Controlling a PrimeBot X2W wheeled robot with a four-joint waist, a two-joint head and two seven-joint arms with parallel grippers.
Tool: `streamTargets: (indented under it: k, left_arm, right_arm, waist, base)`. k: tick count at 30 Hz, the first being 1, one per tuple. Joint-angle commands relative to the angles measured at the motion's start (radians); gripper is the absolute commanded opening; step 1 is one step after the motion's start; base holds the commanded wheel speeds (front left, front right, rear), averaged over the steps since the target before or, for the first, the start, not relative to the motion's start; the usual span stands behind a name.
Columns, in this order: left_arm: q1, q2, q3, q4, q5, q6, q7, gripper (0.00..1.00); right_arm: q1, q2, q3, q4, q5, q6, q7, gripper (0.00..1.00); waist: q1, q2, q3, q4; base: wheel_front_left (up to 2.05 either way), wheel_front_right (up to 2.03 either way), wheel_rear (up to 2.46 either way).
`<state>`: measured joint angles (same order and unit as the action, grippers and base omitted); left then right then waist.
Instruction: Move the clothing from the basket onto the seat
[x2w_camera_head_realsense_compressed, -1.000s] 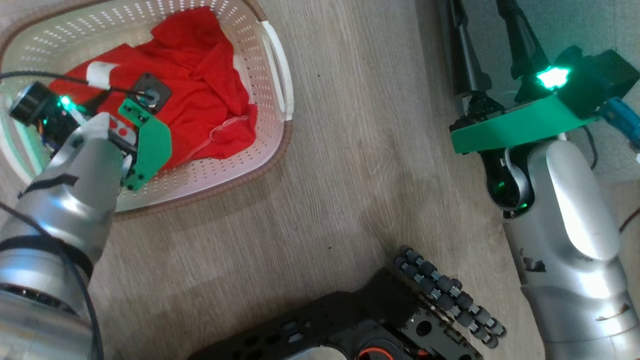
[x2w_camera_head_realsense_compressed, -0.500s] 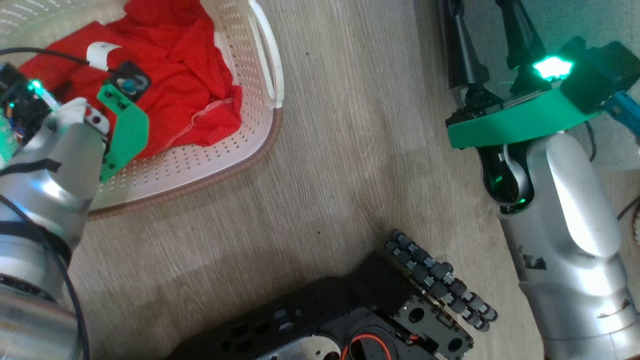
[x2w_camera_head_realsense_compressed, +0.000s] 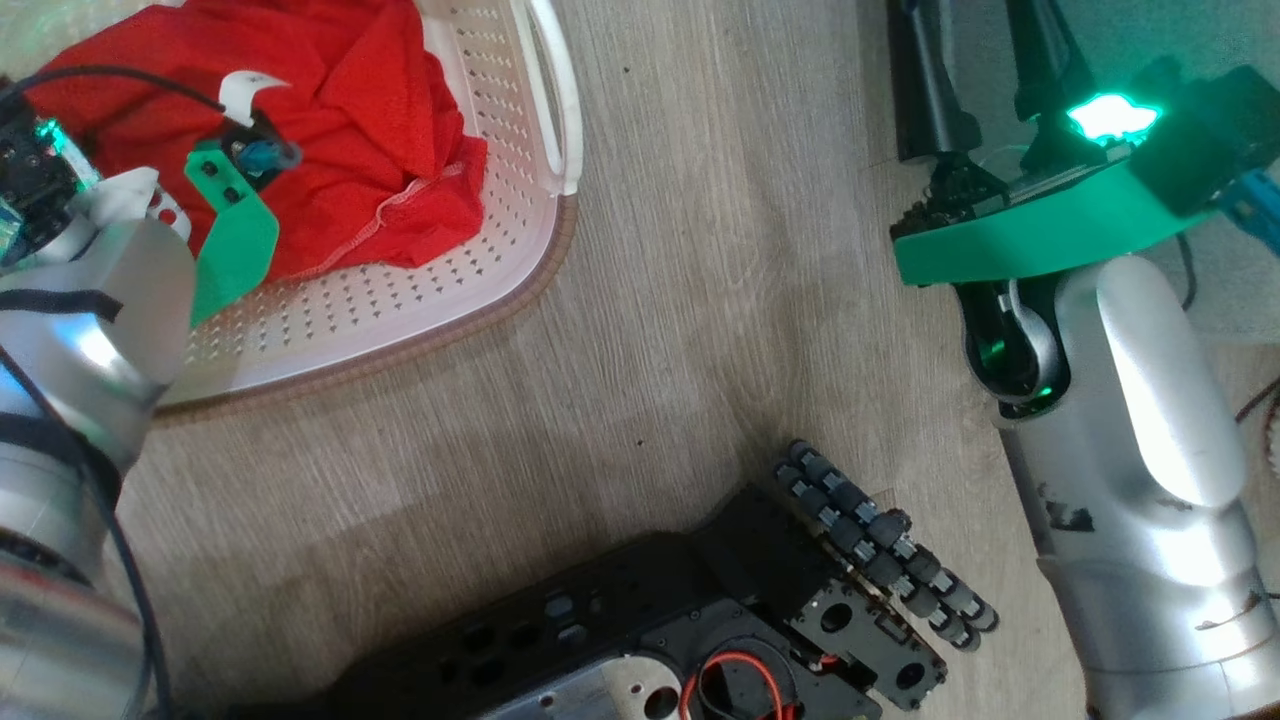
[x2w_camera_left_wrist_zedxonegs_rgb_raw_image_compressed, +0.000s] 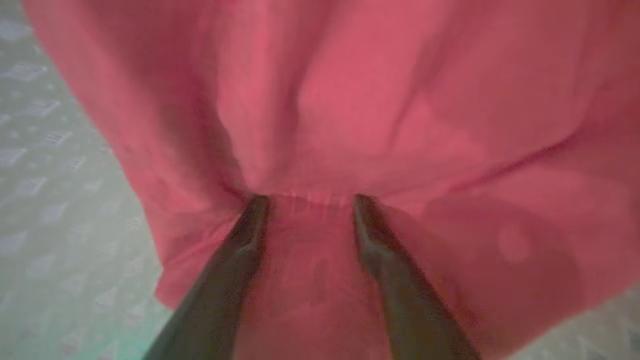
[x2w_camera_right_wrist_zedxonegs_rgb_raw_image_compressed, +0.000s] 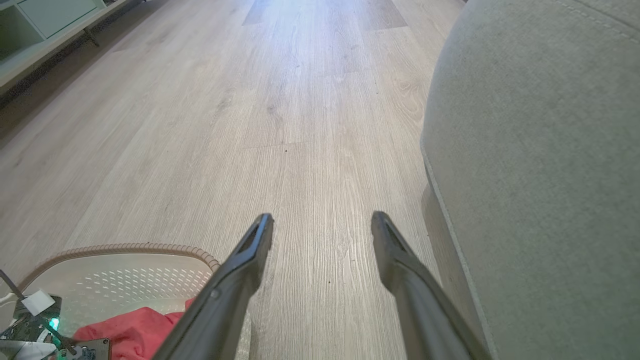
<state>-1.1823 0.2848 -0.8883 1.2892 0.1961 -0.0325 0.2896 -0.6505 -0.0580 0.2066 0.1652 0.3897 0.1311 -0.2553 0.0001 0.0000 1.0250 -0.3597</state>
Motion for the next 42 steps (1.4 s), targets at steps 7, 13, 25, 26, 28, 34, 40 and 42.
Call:
streamTargets:
  k: [7,13,25,26,28,34,40,42]
  left_arm:
    - [0.023,0.035,0.021,-0.001,-0.030,0.009,0.001,0.00]
    - [0.067,-0.025,0.081,-0.011,-0.118,0.032,-0.120,0.00]
    - [0.141,-0.121,0.186,-0.011,-0.285,-0.027,-0.409,0.00]
    - [0.148,-0.128,0.199,-0.010,-0.305,-0.035,-0.427,0.00]
    - [0.170,-0.144,0.233,-0.009,-0.350,-0.050,-0.468,0.00]
    - [0.208,-0.193,0.293,-0.019,-0.451,-0.084,-0.532,0.00]
    - [0.247,-0.227,0.337,-0.081,-0.537,-0.092,-0.549,0.00]
    - [0.254,-0.229,0.347,-0.100,-0.554,-0.093,-0.550,0.00]
  right_arm:
    - [0.008,0.008,0.007,-0.033,0.004,0.000,-0.006,1.00]
    - [-0.005,0.008,-0.020,-0.014,-0.018,0.000,-0.006,1.00]
    - [0.024,0.008,-0.063,0.059,-0.105,0.000,-0.006,1.00]
    - [0.030,0.008,-0.065,0.066,-0.109,0.000,-0.006,1.00]
    - [0.043,0.008,-0.068,0.081,-0.121,0.000,-0.006,1.00]
    - [0.080,0.008,-0.074,0.123,-0.167,0.000,-0.006,1.00]
    - [0.121,0.006,-0.084,0.165,-0.181,0.000,-0.006,1.00]
    - [0.129,0.003,-0.085,0.171,-0.184,0.000,-0.006,1.00]
  waist:
    - [-0.0001,0.0000,0.002,0.001]
    - [-0.0001,0.0000,-0.068,0.035]
    - [-0.0001,0.0000,-0.295,0.162]
    - [-0.0001,0.0000,-0.314,0.171]
    - [-0.0001,0.0000,-0.362,0.187]
    - [-0.0001,0.0000,-0.479,0.234]
    - [-0.0001,0.0000,-0.585,0.280]
    - [-0.0001,0.0000,-0.602,0.286]
  base:
    - [0.00,0.00,0.00]
    - [0.00,0.00,0.00]
    - [0.00,0.00,0.00]
    - [0.00,0.00,0.00]
    - [0.00,0.00,0.00]
    - [0.00,0.00,0.00]
    - [0.00,0.00,0.00]
    - [0.00,0.00,0.00]
